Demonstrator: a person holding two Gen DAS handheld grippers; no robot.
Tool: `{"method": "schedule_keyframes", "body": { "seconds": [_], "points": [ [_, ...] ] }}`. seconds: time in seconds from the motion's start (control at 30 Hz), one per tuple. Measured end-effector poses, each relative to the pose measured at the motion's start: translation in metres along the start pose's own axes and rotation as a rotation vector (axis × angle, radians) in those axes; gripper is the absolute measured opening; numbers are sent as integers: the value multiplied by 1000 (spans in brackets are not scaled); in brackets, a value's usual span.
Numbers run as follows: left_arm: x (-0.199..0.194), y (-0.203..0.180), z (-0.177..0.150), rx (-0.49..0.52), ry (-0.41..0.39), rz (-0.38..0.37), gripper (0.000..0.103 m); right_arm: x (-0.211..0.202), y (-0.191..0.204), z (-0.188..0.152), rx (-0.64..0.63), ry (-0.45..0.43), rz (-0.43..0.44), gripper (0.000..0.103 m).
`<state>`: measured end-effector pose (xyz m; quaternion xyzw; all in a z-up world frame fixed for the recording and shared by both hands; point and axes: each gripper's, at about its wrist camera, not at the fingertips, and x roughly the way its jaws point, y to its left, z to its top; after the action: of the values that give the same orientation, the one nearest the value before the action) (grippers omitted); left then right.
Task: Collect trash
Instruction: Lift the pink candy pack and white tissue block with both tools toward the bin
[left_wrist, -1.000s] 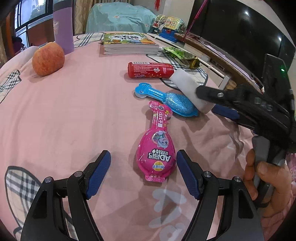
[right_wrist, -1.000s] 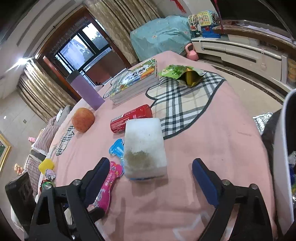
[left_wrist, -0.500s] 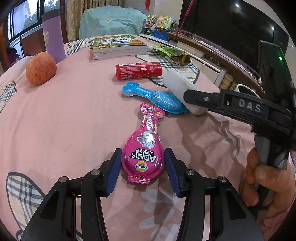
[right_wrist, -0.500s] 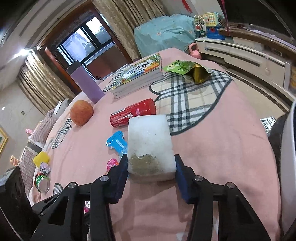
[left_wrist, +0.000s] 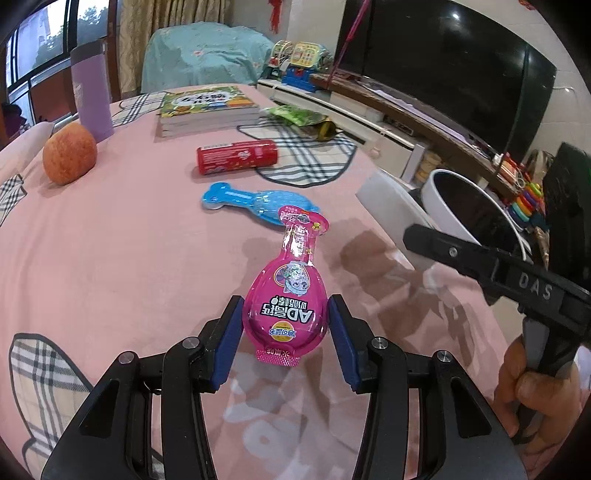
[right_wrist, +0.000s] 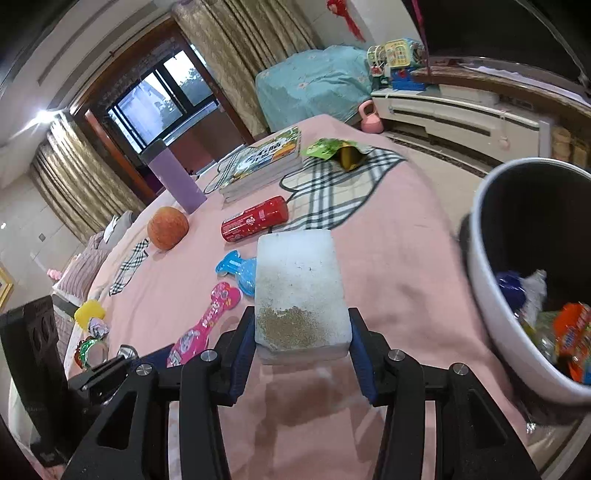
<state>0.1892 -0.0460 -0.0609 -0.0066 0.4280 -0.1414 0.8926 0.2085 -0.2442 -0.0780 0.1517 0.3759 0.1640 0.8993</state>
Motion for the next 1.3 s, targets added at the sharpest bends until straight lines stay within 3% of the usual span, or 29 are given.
{"method": "schedule_keyframes", "body": {
  "seconds": [0.43,1.3],
  "points": [
    [-16,-32,-8,47,-17,-30,46,-47,-14,-23,20,-62,-43,48],
    [-25,-83,-19,138,-10,-72,46,-95,-38,-48,79,-128,-63,48]
  ]
}}
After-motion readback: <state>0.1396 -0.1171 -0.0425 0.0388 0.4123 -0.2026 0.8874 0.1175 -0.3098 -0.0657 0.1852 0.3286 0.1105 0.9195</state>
